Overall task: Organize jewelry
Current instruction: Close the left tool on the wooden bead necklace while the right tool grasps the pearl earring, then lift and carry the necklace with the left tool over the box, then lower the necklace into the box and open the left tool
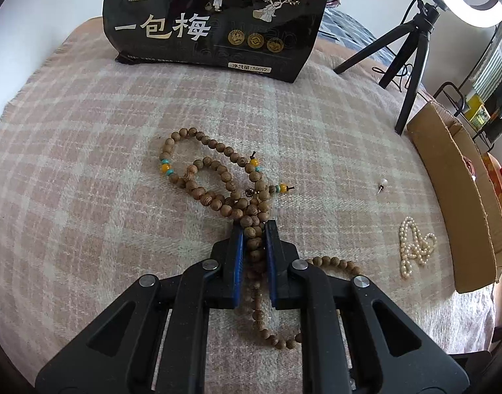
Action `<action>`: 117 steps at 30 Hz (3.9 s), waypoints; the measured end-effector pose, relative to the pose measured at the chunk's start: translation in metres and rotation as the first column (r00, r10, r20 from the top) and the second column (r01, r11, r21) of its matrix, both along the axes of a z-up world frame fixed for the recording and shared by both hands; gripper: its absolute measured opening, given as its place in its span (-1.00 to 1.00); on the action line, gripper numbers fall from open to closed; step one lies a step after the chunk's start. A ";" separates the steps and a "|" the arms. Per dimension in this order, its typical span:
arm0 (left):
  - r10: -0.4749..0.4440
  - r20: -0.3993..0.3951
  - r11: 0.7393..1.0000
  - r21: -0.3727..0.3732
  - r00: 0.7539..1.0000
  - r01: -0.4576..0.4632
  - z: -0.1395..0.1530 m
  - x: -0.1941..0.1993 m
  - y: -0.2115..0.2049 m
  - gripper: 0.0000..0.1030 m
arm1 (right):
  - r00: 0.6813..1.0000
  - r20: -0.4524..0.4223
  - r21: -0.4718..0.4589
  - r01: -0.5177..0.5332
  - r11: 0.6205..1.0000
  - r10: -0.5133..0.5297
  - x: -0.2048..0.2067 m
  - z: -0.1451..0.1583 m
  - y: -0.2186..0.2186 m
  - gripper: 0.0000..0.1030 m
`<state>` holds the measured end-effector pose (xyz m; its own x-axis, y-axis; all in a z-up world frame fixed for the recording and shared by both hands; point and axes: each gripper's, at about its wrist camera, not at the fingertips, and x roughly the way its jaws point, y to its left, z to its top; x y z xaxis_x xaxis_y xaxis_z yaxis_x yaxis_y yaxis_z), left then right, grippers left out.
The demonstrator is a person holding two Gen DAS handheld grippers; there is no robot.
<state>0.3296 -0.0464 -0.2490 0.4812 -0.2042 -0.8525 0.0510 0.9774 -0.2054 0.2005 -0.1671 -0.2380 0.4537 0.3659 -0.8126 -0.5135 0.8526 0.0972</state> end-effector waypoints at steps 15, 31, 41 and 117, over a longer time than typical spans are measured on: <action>0.079 0.008 0.996 -0.038 0.997 -0.079 0.019 -0.023 0.045 -0.80 | 0.999 0.007 0.024 0.045 0.999 -0.045 -0.011 0.015 -0.018 -0.88; 0.019 0.123 0.998 -0.056 0.992 -0.012 0.087 -0.066 0.034 -0.80 | 0.976 0.085 0.067 0.193 0.979 -0.199 -0.043 0.073 -0.086 -0.88; -0.044 0.183 0.994 -0.093 0.982 0.062 0.126 -0.090 0.004 -0.80 | 0.953 0.139 0.072 0.260 0.963 -0.268 -0.064 0.105 -0.124 -0.88; -0.405 0.224 0.892 -0.118 0.887 0.437 0.122 -0.058 -0.236 -0.22 | 0.809 0.218 0.112 0.534 0.838 -0.545 0.096 0.130 -0.286 0.73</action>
<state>0.2714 -0.2823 -0.1272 0.4672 -0.5498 -0.6924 0.5034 0.8092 -0.3029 0.2963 -0.4528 -0.1082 0.7611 0.0384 -0.6474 0.0160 0.9968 0.0779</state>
